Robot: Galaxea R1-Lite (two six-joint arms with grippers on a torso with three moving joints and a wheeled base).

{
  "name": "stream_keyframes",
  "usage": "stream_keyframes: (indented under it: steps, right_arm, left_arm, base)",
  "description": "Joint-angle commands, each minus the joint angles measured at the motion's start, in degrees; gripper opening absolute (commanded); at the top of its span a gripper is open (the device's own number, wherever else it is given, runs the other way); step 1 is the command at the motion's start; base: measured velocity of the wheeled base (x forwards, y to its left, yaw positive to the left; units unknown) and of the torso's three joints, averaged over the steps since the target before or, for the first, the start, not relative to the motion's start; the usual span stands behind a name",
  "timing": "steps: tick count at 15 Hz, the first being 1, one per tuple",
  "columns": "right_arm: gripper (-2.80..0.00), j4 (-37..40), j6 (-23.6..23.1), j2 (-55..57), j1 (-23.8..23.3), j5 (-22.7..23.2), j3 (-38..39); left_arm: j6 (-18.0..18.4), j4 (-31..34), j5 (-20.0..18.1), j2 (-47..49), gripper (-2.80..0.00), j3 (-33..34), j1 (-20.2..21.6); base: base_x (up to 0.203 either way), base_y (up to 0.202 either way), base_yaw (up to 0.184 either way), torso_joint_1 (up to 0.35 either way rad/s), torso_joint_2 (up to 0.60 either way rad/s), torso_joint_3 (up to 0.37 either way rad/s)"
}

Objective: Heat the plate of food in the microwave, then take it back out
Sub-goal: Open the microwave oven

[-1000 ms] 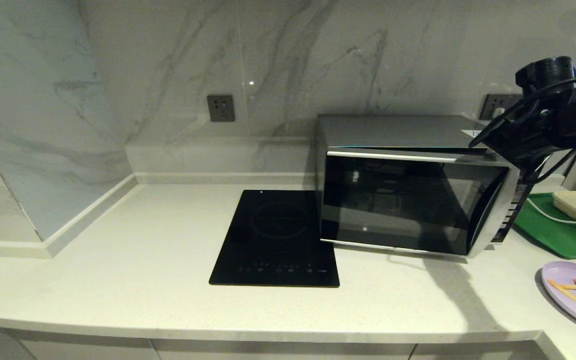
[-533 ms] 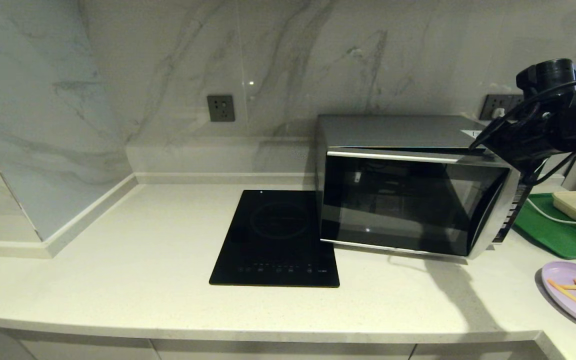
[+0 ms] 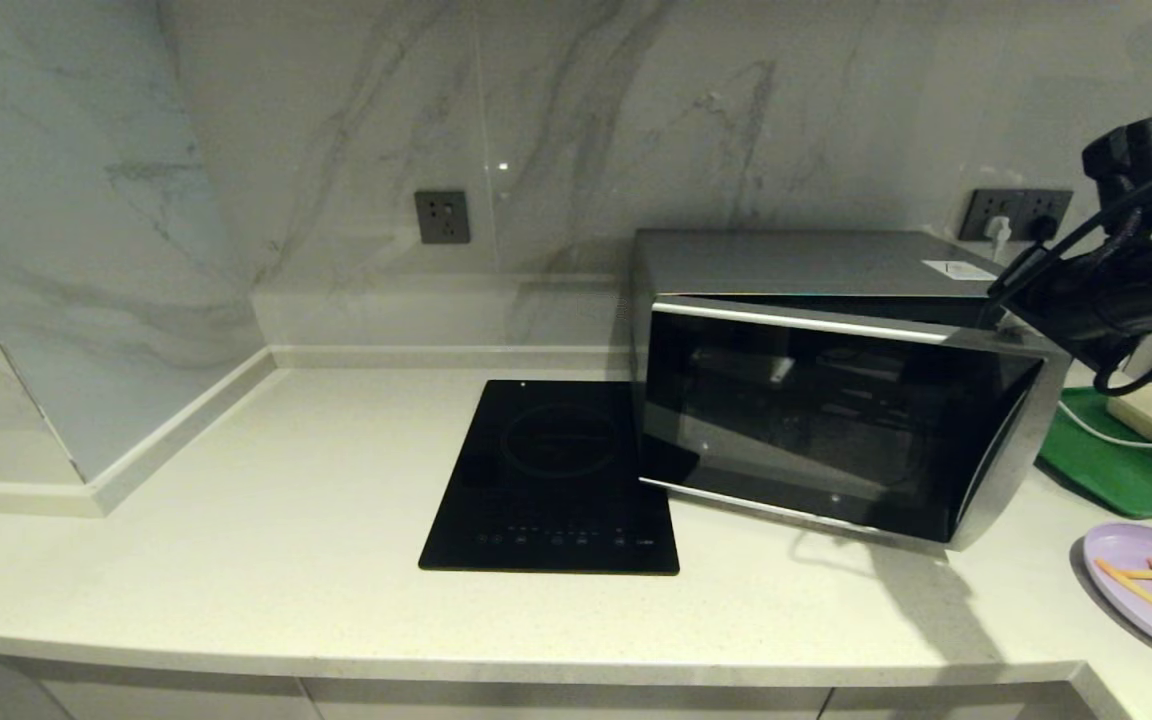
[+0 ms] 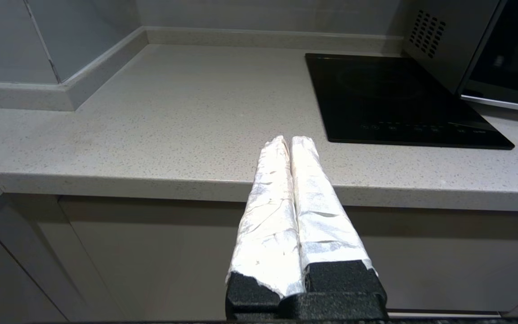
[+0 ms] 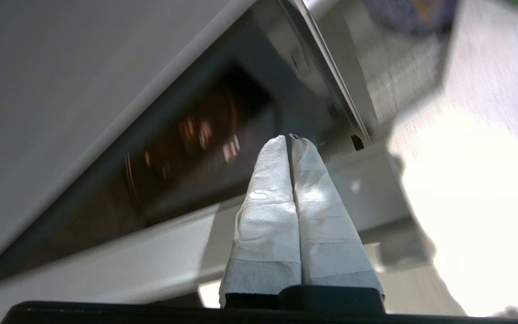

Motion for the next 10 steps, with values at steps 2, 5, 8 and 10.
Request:
stream_keyframes:
  steps: [2,5,8,10]
  right_arm:
    - [-2.80,9.65,0.17,-9.90,0.36,2.94,0.71]
    - [-2.80,23.64,0.24,-18.85,0.87,7.93,0.64]
    - [-2.80,31.89,0.06,-22.80,-0.08,13.30,1.39]
    - [-2.80,31.59,0.09,-21.28,-1.63,13.16,3.47]
  left_arm:
    - [-0.07,-0.02,0.02,0.00,-2.80,0.01,0.02]
    - [-0.07,-0.02,0.05,0.00,-2.80,0.01,0.02]
    - [0.02,-0.02,0.11,0.00,-2.80,0.01,0.02]
    - [0.02,-0.02,0.02,0.00,-2.80,0.01,0.02]
  base:
    - [0.000,0.000,0.000,0.000,0.00,0.000]
    - [0.000,0.000,0.000,0.000,0.00,0.000]
    - [0.000,0.000,0.000,0.000,0.00,0.000]
    - [0.000,0.000,0.000,0.000,0.00,0.000]
